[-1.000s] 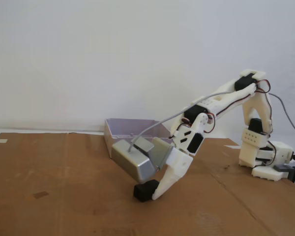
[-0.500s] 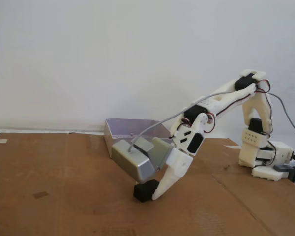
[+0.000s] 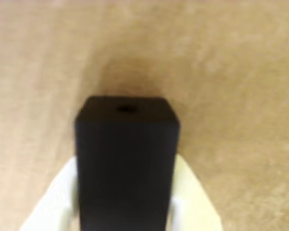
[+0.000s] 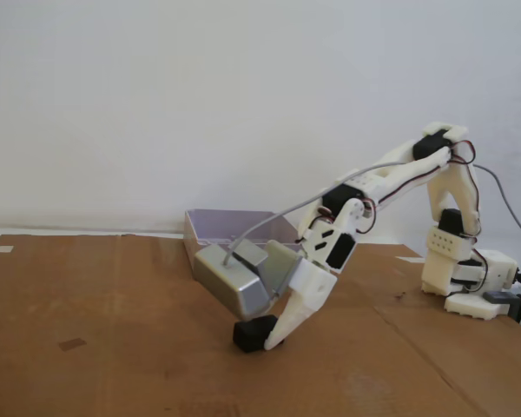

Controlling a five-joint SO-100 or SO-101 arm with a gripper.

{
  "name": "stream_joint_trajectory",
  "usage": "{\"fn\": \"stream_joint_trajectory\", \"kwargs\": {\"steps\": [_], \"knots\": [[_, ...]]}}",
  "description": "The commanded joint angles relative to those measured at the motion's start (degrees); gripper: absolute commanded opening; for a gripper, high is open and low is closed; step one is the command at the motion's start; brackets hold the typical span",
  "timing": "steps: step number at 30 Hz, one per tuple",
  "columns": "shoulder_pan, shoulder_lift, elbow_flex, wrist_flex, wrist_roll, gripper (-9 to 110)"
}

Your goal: Grasp a block and put it in the box.

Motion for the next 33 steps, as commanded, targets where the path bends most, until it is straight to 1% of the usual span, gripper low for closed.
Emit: {"fn": "stream_joint_trajectory", "kwargs": {"steps": [1,6,25,33], "knots": [[-0.4,1.1,-3.5,-0.1,0.4,8],[-0.4,1.1,-3.5,-0.1,0.4,0],[-0.3,2.3,-4.5,-0.1,-0.3,0],[-0.3,5.6,-4.2,-0.1,-0.4,0]]}}
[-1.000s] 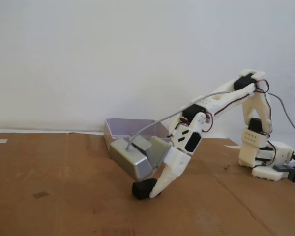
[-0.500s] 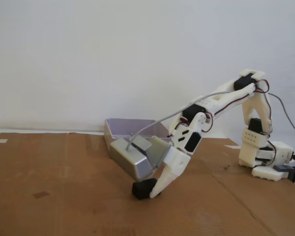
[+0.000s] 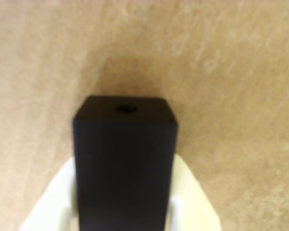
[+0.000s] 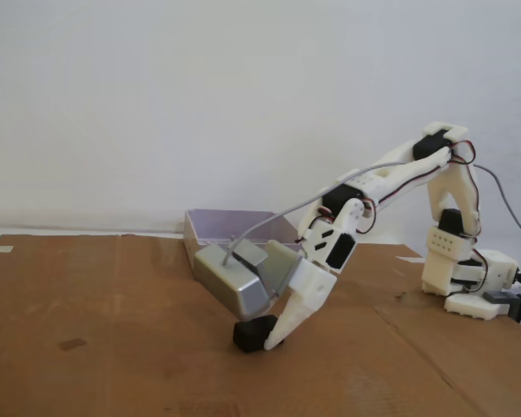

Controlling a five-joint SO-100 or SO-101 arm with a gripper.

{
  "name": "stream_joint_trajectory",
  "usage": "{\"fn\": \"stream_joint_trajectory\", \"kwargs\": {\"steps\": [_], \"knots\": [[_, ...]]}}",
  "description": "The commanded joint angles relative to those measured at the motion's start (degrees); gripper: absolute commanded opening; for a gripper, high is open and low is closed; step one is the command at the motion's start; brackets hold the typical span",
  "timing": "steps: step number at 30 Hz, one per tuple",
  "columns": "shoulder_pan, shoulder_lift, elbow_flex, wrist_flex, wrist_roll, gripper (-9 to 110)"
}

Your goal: Grasp a block and put it in the box.

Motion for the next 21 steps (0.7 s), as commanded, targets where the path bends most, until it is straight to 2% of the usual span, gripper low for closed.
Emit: {"fn": "stream_joint_trajectory", "kwargs": {"steps": [1,21], "knots": [[-0.3,5.8,-4.3,-0.1,-0.4,0],[-0.2,15.8,-3.6,-0.1,-0.4,0]]}}
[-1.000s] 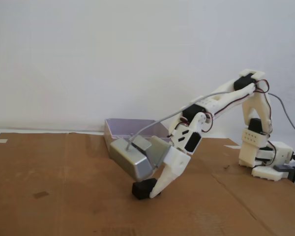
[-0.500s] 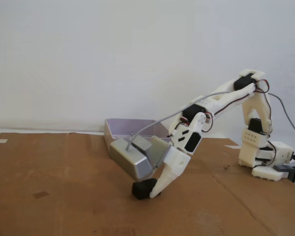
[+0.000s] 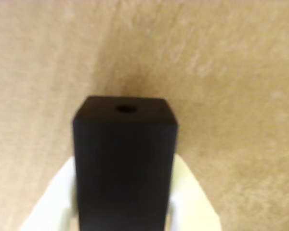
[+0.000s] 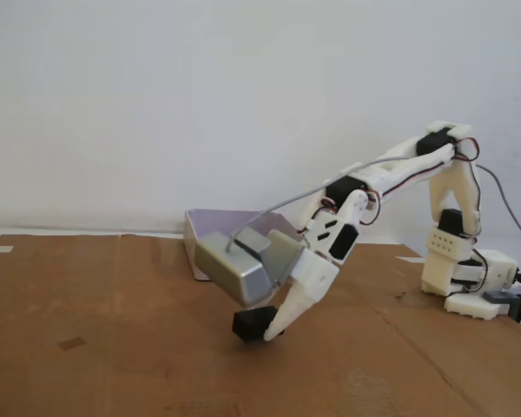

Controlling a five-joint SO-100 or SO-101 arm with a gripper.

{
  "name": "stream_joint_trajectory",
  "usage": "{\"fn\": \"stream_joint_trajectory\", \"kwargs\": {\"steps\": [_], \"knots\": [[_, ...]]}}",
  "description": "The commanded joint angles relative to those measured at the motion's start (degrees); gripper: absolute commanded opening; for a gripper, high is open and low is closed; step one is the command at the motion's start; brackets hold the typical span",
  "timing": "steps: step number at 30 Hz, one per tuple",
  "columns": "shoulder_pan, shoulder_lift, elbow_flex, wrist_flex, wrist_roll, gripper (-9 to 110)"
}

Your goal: Grasp a block and put it in the box.

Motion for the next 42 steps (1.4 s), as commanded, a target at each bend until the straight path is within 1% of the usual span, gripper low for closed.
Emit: {"fn": "stream_joint_trajectory", "kwargs": {"steps": [1,10,27,42], "knots": [[0.1,12.1,-3.8,-0.2,-0.4,0],[0.2,16.0,-3.8,-0.2,-0.4,0],[5.2,24.8,-3.7,-0.1,-0.4,0],[15.3,29.1,-3.9,-0.1,-0.4,0]]}}
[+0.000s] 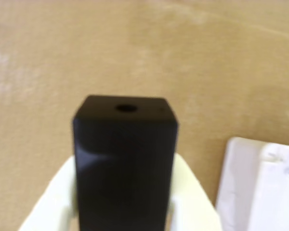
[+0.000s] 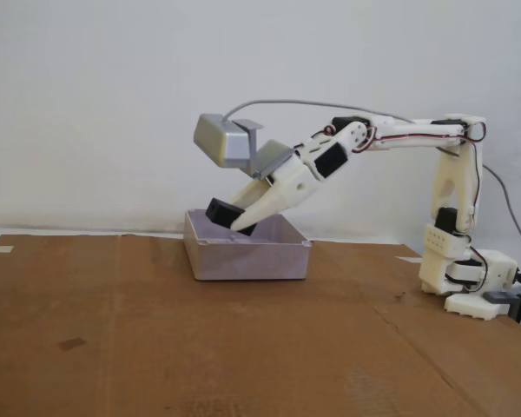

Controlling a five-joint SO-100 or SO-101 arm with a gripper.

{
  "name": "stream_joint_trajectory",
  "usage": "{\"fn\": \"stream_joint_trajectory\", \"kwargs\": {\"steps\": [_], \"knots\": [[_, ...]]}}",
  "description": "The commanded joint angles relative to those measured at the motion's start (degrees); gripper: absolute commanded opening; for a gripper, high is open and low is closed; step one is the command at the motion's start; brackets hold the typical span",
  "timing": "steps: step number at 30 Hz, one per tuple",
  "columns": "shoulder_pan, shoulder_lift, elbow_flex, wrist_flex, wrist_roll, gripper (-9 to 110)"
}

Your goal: Grasp a block and put it in the box.

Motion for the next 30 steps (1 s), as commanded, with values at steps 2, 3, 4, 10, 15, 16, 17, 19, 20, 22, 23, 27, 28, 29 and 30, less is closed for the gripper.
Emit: {"fn": "stream_joint_trajectory", "kwargs": {"steps": [2,3,4,10,15,16,17,19,20,22,23,27,28,29,30], "knots": [[4.1,11.3,-3.8,-0.1,-0.8,0],[4.9,11.6,-3.8,-0.1,-0.8,0],[5.7,11.9,-3.8,-0.1,-0.8,0],[10.5,12.7,-3.8,-0.1,-0.8,0],[14.7,13.1,-3.8,-0.2,-0.8,0],[15.6,13.1,-3.8,-0.2,-0.8,0],[16.5,13.1,-3.8,-0.2,-0.8,0],[18.4,13.1,-3.8,-0.2,-0.8,0],[19.3,13.1,-3.8,-0.2,-0.8,0],[21.3,13.1,-3.8,-0.2,-0.8,0],[22.2,13.1,-3.8,-0.2,-0.8,0],[25.6,13.0,-3.8,-0.3,-0.8,0],[26.3,12.9,-3.8,-0.3,-0.8,0],[26.9,12.7,-3.8,-0.3,-0.8,0],[27.5,12.7,-3.8,-0.3,-0.8,0]]}}
